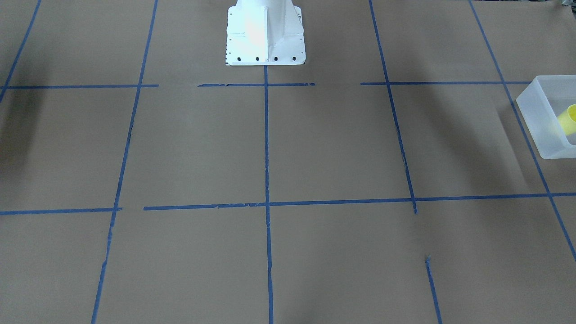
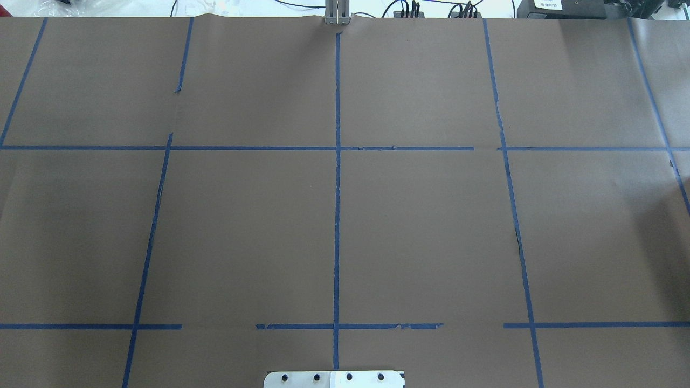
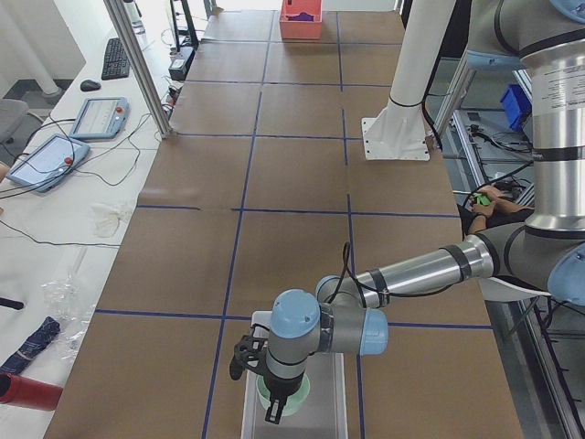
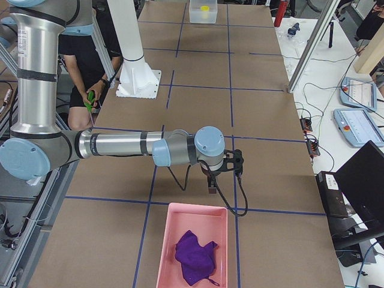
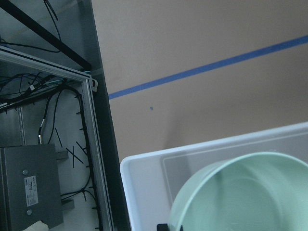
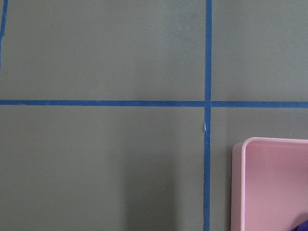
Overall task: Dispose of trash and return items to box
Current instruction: 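Lower the pale green bowl into the clear bin and open the left gripper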
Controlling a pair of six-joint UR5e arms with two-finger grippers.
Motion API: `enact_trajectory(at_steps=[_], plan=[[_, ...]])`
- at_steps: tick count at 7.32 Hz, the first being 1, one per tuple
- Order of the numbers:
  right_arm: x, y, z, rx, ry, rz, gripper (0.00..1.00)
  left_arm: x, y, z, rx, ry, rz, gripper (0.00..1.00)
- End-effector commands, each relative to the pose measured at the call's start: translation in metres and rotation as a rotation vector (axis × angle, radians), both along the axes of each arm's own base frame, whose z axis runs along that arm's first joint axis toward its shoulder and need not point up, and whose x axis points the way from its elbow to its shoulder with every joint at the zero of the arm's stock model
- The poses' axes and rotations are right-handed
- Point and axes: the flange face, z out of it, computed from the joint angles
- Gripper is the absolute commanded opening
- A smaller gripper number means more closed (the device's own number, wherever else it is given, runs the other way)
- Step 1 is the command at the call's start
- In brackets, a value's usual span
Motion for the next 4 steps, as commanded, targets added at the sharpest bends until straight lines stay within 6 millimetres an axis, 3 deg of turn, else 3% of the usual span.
enact_trajectory(at_steps=[1, 2, 4], plan=[[0.0, -0.001, 0.0, 0.001, 0.002, 0.0, 1.0, 0.001, 0.01, 0.015, -0.039, 0.013, -0.021, 0.4], [0.0, -0.001, -0.001, 0.002, 0.0, 0.0, 1.0, 0.001, 0.007, 0.012, -0.044, 0.023, -0.045, 0.99], [0.0, -0.001, -0.001, 0.004, 0.0, 0.0, 1.0, 0.008, -0.005, -0.006, -0.033, 0.118, -0.099, 1.0]])
